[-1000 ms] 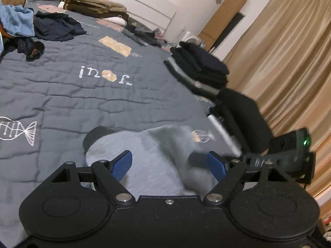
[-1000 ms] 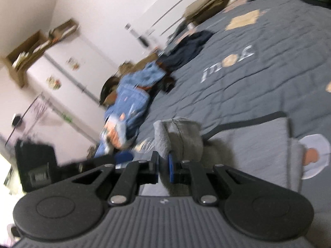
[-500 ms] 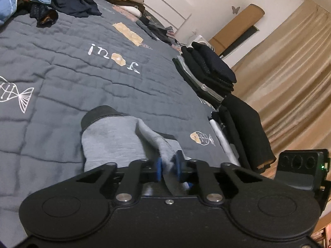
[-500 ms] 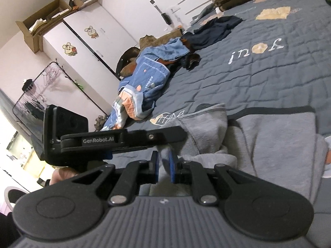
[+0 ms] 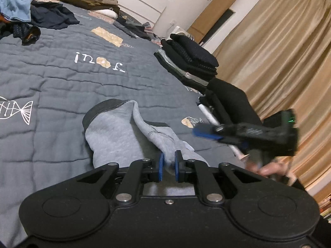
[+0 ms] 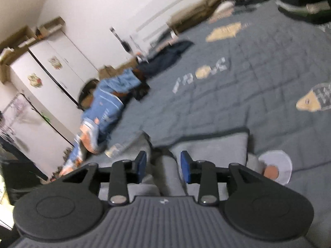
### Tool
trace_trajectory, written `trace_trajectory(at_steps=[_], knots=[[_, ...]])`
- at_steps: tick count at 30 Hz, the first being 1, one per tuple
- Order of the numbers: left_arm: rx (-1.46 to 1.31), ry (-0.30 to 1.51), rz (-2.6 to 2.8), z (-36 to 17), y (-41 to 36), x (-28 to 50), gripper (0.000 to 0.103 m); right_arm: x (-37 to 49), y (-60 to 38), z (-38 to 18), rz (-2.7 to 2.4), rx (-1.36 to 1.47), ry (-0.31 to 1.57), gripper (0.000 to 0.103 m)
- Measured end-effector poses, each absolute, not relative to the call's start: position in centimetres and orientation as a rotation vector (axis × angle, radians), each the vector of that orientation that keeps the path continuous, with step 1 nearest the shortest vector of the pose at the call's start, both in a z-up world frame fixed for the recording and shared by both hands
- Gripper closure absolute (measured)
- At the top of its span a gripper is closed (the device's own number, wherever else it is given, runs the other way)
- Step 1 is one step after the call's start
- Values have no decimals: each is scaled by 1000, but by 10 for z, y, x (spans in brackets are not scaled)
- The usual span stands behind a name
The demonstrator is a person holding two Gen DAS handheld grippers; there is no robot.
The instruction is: Fold clothes
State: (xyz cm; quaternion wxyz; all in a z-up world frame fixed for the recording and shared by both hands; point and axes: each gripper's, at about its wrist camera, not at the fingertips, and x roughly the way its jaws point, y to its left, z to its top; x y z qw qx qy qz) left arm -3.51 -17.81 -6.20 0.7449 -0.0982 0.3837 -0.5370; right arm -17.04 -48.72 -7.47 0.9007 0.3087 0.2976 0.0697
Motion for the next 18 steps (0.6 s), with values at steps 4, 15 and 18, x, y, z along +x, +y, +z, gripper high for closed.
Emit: trace_trajectory(at_steps=[4, 15, 18], knots=[[-225, 856, -1167, -67, -179, -32, 92, -151, -475, -98, 141, 607, 698, 66], [-311, 841, -1149, -69, -183, -28, 50, -144, -450, -95, 224, 552, 733, 66], [-311, 829, -1151, -71, -192, -32, 82, -142, -447, -95, 227, 545, 744, 66]])
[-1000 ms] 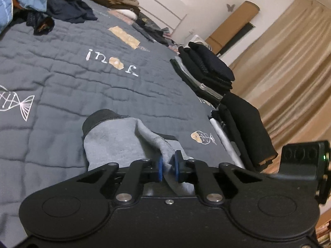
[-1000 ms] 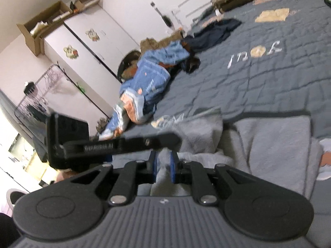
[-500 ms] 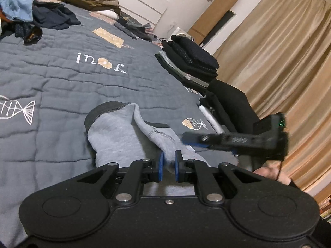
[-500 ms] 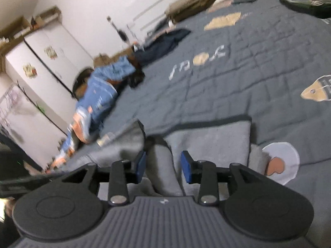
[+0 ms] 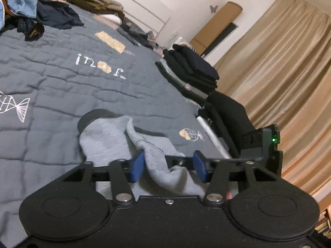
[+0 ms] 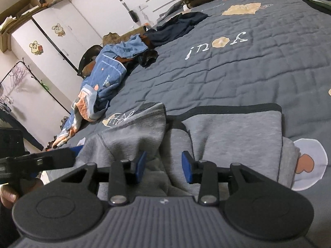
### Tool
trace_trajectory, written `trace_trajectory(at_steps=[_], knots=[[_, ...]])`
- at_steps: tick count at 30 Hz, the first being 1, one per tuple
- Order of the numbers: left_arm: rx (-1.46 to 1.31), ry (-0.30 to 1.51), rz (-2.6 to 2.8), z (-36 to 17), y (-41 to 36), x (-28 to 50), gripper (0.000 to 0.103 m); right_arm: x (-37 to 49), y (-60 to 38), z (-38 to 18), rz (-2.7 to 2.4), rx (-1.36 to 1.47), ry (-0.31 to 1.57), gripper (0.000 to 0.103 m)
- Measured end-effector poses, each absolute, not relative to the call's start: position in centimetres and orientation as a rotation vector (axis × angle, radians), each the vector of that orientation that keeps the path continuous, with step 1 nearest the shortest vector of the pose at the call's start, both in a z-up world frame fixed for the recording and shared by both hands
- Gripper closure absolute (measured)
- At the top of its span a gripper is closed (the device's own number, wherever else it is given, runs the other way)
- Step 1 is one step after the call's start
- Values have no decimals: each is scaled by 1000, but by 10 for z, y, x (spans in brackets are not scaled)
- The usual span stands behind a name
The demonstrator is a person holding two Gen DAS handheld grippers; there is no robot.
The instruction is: Fold clothes
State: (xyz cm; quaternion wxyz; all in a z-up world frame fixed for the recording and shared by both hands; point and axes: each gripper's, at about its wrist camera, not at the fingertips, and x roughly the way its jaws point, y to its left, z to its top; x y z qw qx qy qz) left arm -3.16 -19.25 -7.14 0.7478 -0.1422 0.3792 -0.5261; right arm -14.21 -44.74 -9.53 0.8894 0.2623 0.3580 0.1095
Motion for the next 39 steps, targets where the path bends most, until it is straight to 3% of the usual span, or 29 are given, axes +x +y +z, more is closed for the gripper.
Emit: trace_trajectory(at_steps=[1, 12, 14, 23, 39], knots=[[-301, 843, -1142, -74, -196, -31, 89, -142, -447, -96, 230, 544, 748, 66], [-325, 913, -1095, -92, -193, -23, 87, -138, -442, -96, 268, 537, 779, 66], [-334, 904, -1122, -93, -192, -26, 94, -137, -443, -95, 269, 541, 784, 66], [-306, 869, -1156, -83, -179, -30, 95, -142, -475, -92, 168, 606, 690, 61], [-281, 878, -1157, -84, -174, -29, 95, -103, -464, -125, 130, 643, 817, 61]])
